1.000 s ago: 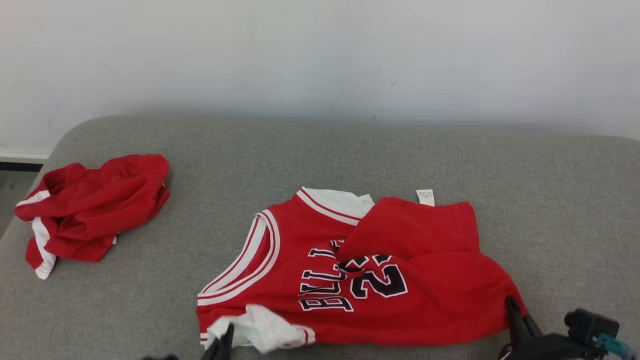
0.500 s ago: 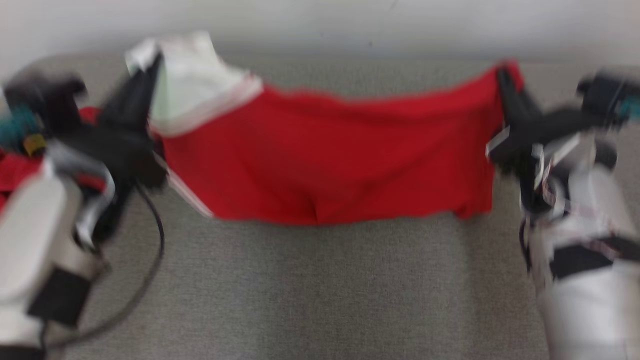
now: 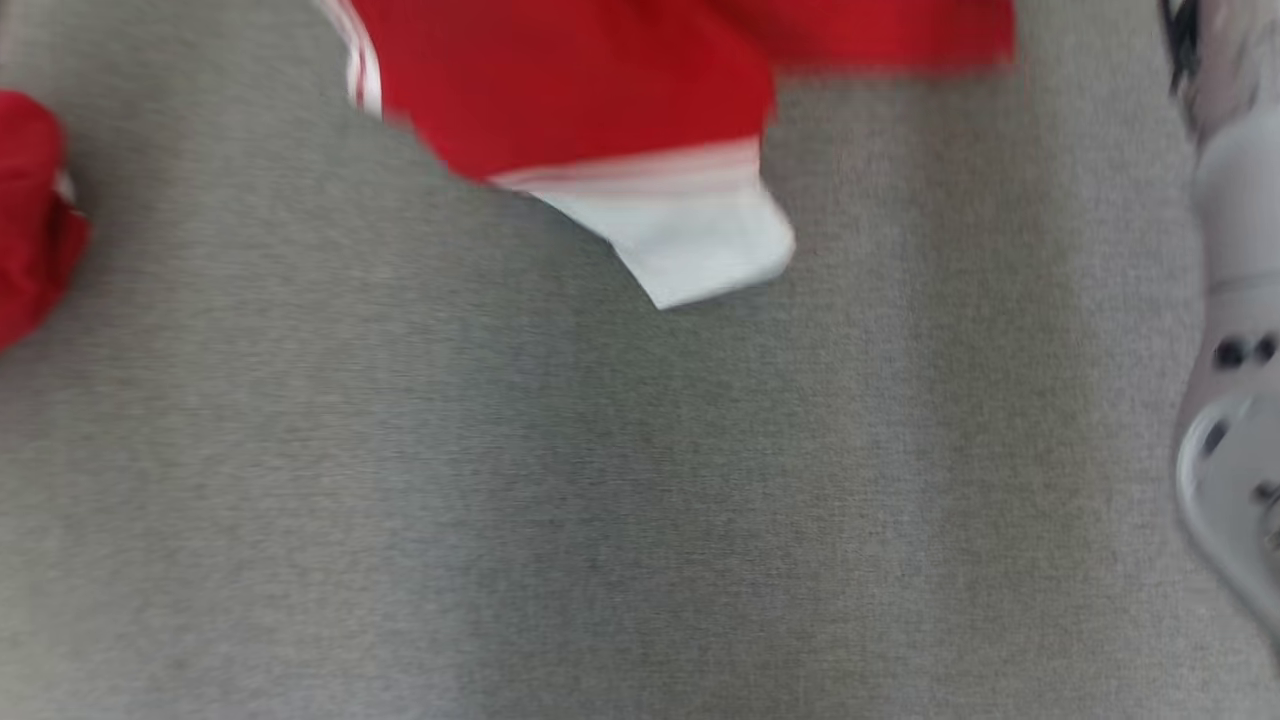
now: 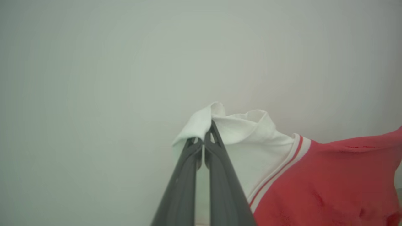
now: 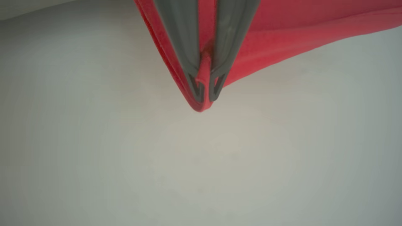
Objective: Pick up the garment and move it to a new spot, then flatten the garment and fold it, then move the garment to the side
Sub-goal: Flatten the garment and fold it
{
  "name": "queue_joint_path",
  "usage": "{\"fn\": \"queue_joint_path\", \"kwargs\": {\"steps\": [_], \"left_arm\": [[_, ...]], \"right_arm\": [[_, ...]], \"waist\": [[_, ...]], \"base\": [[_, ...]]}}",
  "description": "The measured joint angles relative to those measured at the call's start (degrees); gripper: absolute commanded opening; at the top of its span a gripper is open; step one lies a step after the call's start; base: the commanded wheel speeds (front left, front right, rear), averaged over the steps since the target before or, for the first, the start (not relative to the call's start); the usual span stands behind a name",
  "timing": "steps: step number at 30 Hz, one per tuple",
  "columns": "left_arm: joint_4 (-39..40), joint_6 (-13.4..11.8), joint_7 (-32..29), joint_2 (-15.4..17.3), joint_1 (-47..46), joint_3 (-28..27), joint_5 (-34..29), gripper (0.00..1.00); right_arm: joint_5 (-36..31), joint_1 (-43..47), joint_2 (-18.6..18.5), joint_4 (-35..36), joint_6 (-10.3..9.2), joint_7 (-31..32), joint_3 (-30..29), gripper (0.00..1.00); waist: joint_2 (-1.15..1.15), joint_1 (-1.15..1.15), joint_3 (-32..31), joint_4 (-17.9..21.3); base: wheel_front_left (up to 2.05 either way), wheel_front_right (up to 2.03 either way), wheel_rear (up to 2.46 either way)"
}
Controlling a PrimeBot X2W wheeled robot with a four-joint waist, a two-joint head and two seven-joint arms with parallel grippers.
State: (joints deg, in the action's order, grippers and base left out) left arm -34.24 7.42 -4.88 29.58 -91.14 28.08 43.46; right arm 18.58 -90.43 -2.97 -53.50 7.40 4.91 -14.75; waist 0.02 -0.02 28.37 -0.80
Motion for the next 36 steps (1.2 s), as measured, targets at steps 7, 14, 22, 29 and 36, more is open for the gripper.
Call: {"fn": "queue_joint_path", "kwargs": {"steps": [7, 14, 22, 29, 36], "left_arm": [[-4.8, 0.1, 1.8, -1.7, -10.8, 6.5, 0.1, 0.00], [-10.6, 0.1, 3.1, -1.5, -18.5, 11.7, 2.1, 0.00], [-13.3, 0.1, 4.9, -1.8, -23.5, 16.1, 5.6, 0.00], [-15.4, 0.1, 5.6, -1.5, -23.9, 20.4, 8.5, 0.00], [-17.3, 0.1, 6.7, -1.2, -25.1, 23.5, 10.4, 0.00]], "right_arm": [[-3.1, -12.0, 0.0, -9.7, 0.00, -6.7, -2.6, 0.00], [-7.3, -16.5, 0.0, -17.2, 0.00, -10.8, -6.0, 0.00], [-13.2, -19.9, -0.8, -19.2, 0.00, -11.6, -10.6, 0.00], [-16.9, -19.7, -0.7, -19.8, 0.00, -11.2, -14.5, 0.00], [-21.2, -19.6, -0.6, -20.0, 0.00, -10.4, -18.1, 0.00]], "waist": [[0.00, 0.01, 1.8, 2.5], [-0.01, 0.03, -1.5, 2.9], [-0.03, 0.04, -3.3, 2.2], [-0.02, 0.02, -1.2, 2.3], [-0.02, 0.02, 0.1, 2.8]], "base": [[0.00, 0.00, 0.00], [0.00, 0.00, 0.00], [0.00, 0.00, 0.00], [0.00, 0.00, 0.00], [0.00, 0.00, 0.00]]}}
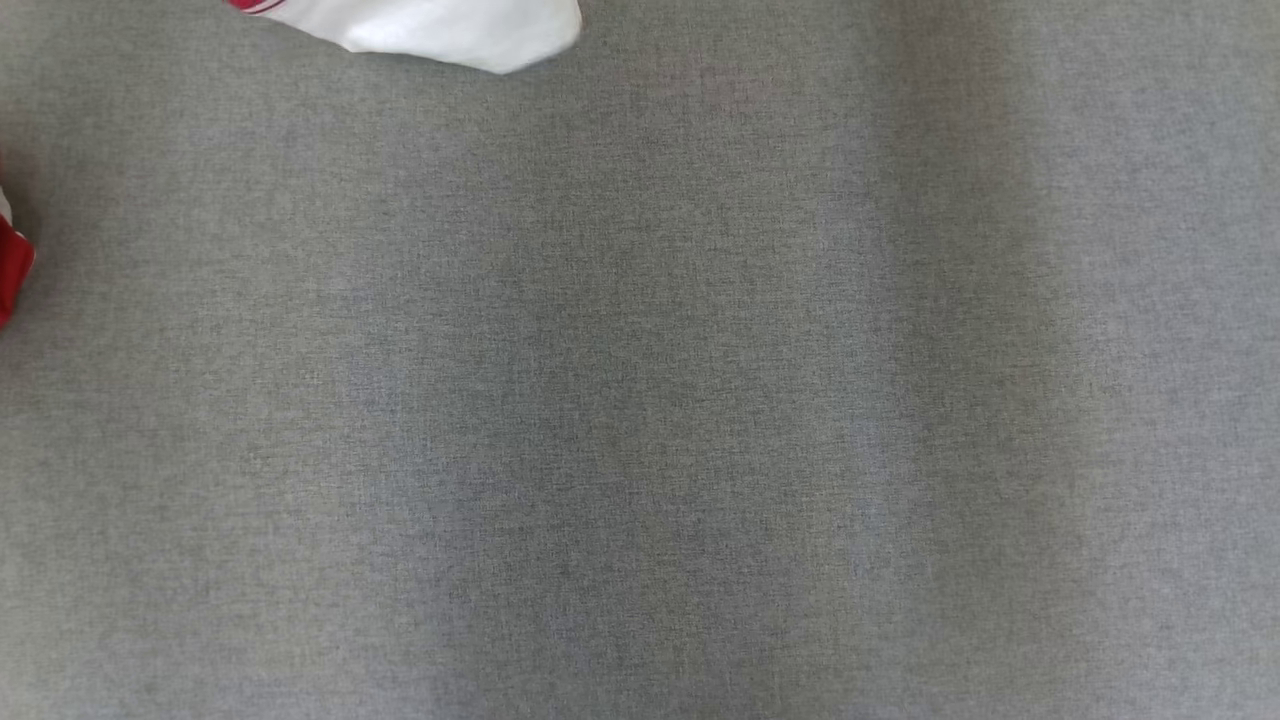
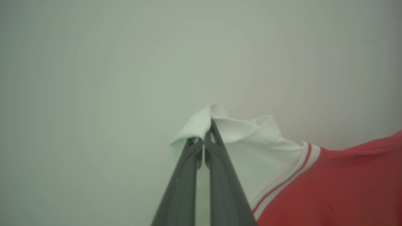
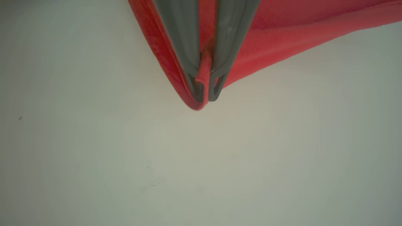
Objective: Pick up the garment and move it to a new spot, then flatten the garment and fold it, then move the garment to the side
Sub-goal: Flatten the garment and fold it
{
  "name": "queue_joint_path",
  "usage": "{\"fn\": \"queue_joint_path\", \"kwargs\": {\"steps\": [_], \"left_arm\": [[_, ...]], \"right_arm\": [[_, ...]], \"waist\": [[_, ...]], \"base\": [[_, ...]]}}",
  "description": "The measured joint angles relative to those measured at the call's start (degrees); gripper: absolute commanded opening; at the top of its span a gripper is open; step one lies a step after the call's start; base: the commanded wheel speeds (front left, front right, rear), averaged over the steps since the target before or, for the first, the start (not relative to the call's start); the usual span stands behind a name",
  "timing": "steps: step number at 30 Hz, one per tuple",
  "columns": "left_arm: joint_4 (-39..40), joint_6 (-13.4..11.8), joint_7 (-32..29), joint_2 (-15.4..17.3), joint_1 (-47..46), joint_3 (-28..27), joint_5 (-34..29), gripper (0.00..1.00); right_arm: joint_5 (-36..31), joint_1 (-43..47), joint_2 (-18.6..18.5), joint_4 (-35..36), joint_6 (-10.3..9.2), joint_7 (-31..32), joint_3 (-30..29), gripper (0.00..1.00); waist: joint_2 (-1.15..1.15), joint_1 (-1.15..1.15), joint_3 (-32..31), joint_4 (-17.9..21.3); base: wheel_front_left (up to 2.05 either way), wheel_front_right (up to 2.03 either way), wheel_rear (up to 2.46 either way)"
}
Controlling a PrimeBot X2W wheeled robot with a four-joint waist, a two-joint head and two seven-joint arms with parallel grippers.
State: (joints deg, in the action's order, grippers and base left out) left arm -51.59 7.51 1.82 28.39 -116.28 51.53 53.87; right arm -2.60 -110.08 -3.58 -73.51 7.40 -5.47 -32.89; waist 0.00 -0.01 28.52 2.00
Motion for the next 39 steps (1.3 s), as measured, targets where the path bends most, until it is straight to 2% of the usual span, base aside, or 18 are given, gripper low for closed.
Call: {"fn": "queue_joint_path", "kwargs": {"steps": [16, 23, 27, 32, 36, 39], "left_arm": [[-1.8, 0.0, 2.7, 0.5, -3.2, 4.8, 3.7, 0.00], [1.0, 0.0, 7.7, 0.6, -0.3, 7.4, 5.8, 0.00], [5.3, 0.0, 10.7, 2.7, 4.5, 9.6, 6.0, 0.00], [12.6, -0.2, 12.8, 5.1, 14.4, 7.0, 9.2, 0.00], [23.4, -3.8, 13.1, 6.7, 25.5, 1.4, 9.6, 0.00], [33.3, -7.7, 13.1, 8.7, 36.8, -3.7, 8.5, 0.00]], "right_arm": [[-8.5, -1.6, 0.6, 0.9, 0.00, 1.2, -5.4, 0.00], [-8.8, -0.9, 0.7, 0.2, 0.00, -0.2, -4.7, 0.00], [-5.1, 2.3, 0.6, -0.1, 0.00, -1.3, -1.6, 0.00], [4.3, 9.5, 0.6, -0.3, 0.00, -1.7, 7.4, 0.00], [15.2, 16.2, 0.6, 0.0, 0.00, -3.8, 16.7, 0.00], [24.0, 24.8, 0.7, 4.9, 0.00, -3.2, 24.3, 0.00]], "waist": [[0.00, 0.00, 3.7, 0.4], [0.00, 0.00, 4.3, -0.8], [0.00, 0.01, 3.1, -1.0], [0.00, 0.01, 0.9, -1.3], [0.00, 0.01, -1.3, -1.7], [-0.01, 0.02, -3.3, -2.0]], "base": [[0.00, 0.00, 0.00], [0.00, 0.00, 0.00], [0.00, 0.00, 0.00], [0.00, 0.00, 0.00], [0.00, 0.00, 0.00], [0.00, 0.00, 0.00]]}}
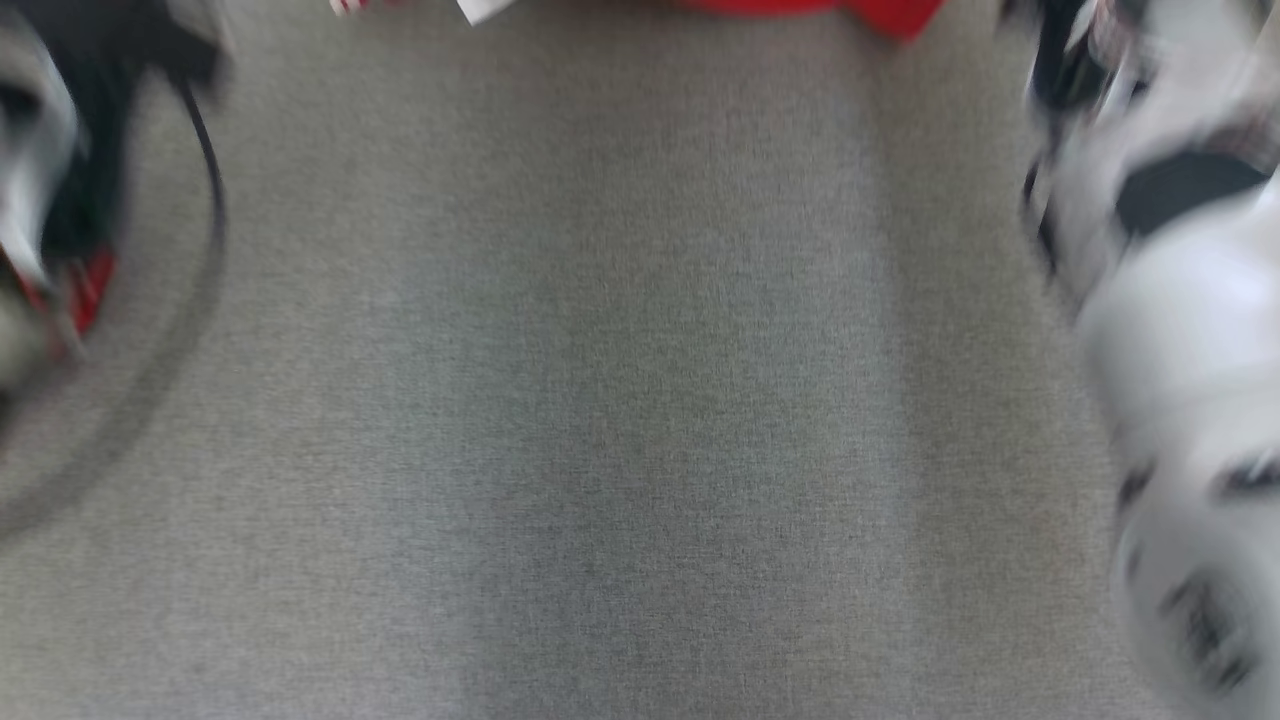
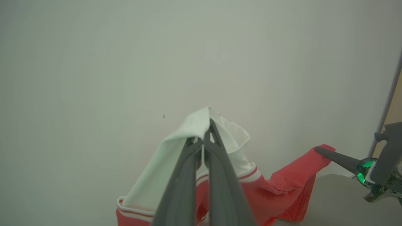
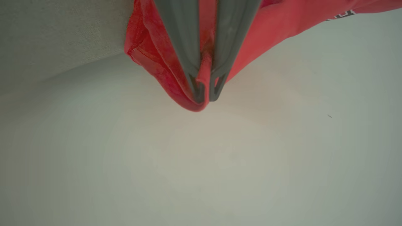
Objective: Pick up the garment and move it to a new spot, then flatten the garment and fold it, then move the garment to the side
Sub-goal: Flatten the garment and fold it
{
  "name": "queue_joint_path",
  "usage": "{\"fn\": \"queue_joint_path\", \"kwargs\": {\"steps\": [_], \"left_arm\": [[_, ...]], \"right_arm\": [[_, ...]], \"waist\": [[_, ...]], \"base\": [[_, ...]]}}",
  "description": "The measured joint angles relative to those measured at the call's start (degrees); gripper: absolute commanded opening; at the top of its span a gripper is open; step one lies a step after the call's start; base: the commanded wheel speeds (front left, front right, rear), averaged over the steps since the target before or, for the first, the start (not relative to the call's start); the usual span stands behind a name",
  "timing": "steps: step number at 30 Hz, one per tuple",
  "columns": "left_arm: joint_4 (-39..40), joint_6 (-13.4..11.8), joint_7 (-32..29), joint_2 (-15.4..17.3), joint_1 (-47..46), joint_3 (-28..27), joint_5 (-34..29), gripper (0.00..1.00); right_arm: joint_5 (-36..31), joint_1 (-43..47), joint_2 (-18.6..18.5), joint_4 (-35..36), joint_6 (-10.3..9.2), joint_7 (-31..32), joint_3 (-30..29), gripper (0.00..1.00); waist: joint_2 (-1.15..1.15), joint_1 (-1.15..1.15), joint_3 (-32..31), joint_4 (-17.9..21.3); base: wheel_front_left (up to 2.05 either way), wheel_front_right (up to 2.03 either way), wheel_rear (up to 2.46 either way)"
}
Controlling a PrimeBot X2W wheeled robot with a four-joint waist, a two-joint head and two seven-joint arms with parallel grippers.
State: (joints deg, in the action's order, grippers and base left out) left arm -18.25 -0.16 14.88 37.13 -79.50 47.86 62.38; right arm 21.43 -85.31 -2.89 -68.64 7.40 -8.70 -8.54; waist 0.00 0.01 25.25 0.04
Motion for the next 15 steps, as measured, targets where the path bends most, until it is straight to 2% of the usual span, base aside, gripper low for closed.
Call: {"fn": "queue_joint_path", "kwargs": {"steps": [1, 2, 8, 11, 15], "left_arm": [[3.5, -1.0, 0.0, 0.6, 3.7, -1.2, -1.1, 0.00], [9.9, -3.8, 0.0, 1.0, 12.0, -4.8, -2.8, 0.00], [23.5, -8.8, 0.0, 0.9, 35.2, -13.2, -6.0, 0.00], [27.3, -9.9, 0.0, -1.0, 45.7, -16.8, -5.8, 0.00], [28.7, -9.4, 0.0, -4.6, 56.3, -18.9, -7.0, 0.00]], "right_arm": [[2.1, 3.7, 0.0, 2.9, 0.00, 0.2, 2.1, 0.00], [6.3, 12.1, -0.2, 8.9, 0.00, 0.8, 5.1, 0.00], [15.6, 36.7, -6.3, 27.7, 0.00, 3.1, 10.5, 0.00], [18.4, 47.2, -7.4, 34.4, 0.00, 4.1, 10.1, 0.00], [19.7, 57.4, -8.0, 41.6, 0.00, 5.3, 8.4, 0.00]], "waist": [[0.00, 0.00, -0.6, -0.1], [0.00, 0.00, -2.0, -0.3], [0.00, 0.00, -6.0, -0.7], [0.00, 0.01, -7.9, -1.0], [0.00, 0.01, -10.1, -1.4]], "base": [[0.00, 0.00, 0.00], [0.00, 0.00, 0.00], [0.00, 0.00, 0.00], [0.00, 0.00, 0.00], [0.00, 0.00, 0.00]]}}
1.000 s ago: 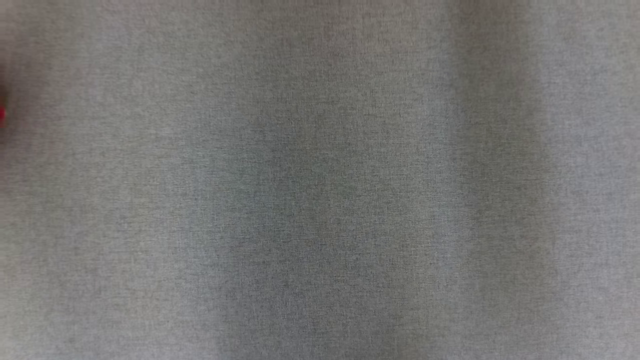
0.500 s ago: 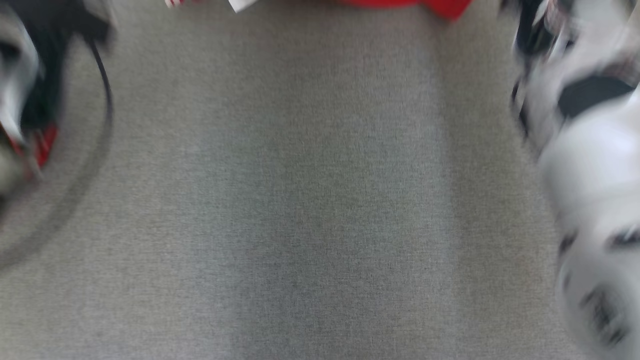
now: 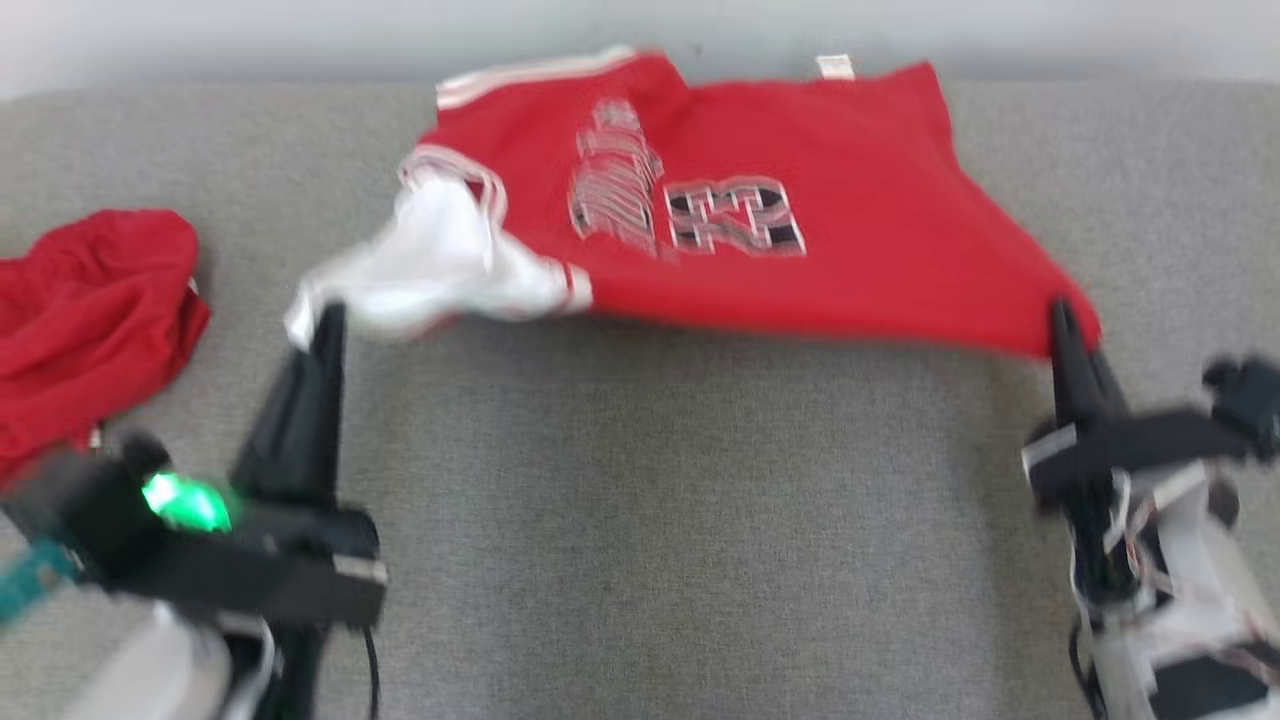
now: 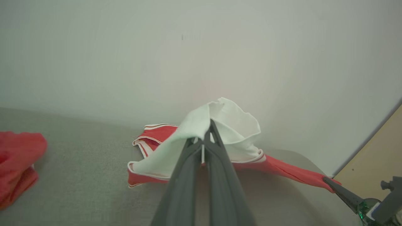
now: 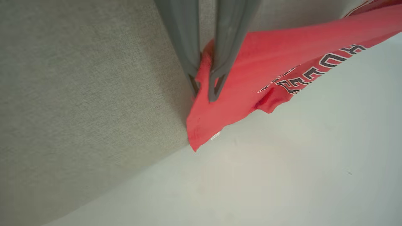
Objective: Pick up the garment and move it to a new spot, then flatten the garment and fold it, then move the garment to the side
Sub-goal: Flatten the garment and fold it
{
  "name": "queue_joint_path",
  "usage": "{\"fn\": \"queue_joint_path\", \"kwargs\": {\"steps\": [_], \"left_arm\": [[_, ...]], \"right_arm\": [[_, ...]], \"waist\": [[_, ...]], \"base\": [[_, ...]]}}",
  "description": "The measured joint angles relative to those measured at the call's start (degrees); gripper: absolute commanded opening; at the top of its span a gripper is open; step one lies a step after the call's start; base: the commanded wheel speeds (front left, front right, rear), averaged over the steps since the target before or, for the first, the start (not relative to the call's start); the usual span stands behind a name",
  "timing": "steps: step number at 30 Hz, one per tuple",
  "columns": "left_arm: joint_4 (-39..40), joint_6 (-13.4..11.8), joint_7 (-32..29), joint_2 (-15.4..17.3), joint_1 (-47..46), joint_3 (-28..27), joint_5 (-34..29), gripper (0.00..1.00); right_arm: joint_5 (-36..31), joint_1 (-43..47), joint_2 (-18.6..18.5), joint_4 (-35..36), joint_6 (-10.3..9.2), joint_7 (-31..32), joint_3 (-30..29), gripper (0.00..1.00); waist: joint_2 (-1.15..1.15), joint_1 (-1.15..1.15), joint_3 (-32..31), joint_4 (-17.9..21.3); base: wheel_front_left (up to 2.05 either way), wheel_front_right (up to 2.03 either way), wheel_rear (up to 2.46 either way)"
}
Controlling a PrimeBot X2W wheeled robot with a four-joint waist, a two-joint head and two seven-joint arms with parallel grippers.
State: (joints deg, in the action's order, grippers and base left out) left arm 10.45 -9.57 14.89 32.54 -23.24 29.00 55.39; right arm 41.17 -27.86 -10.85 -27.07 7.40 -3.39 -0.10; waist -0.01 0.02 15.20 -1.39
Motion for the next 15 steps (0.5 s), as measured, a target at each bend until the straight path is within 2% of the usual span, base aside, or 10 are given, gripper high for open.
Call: {"fn": "queue_joint_path", "kwargs": {"steps": [3, 6, 15], "left_arm": [[-0.5, 0.2, 0.0, -2.9, 6.7, -2.3, -2.3, 0.00], [-2.4, 1.4, 0.0, -5.0, 12.9, -2.4, -5.2, 0.00], [-10.7, 2.5, 0.1, -12.6, 25.3, -2.6, -15.4, 0.00]], "right_arm": [[0.1, 6.4, 0.7, 4.2, 0.00, 1.8, -0.7, 0.00], [0.5, 11.0, 1.7, 6.9, 0.00, 3.9, -1.8, 0.00], [-2.6, 23.0, 4.5, 10.7, 0.00, 6.4, -7.6, 0.00]], "waist": [[0.00, 0.00, -1.4, -0.3], [0.00, 0.00, -2.7, -0.3], [0.00, -0.01, -5.9, -1.4]], "base": [[0.00, 0.00, 0.00], [0.00, 0.00, 0.00], [0.00, 0.00, 0.00]]}}
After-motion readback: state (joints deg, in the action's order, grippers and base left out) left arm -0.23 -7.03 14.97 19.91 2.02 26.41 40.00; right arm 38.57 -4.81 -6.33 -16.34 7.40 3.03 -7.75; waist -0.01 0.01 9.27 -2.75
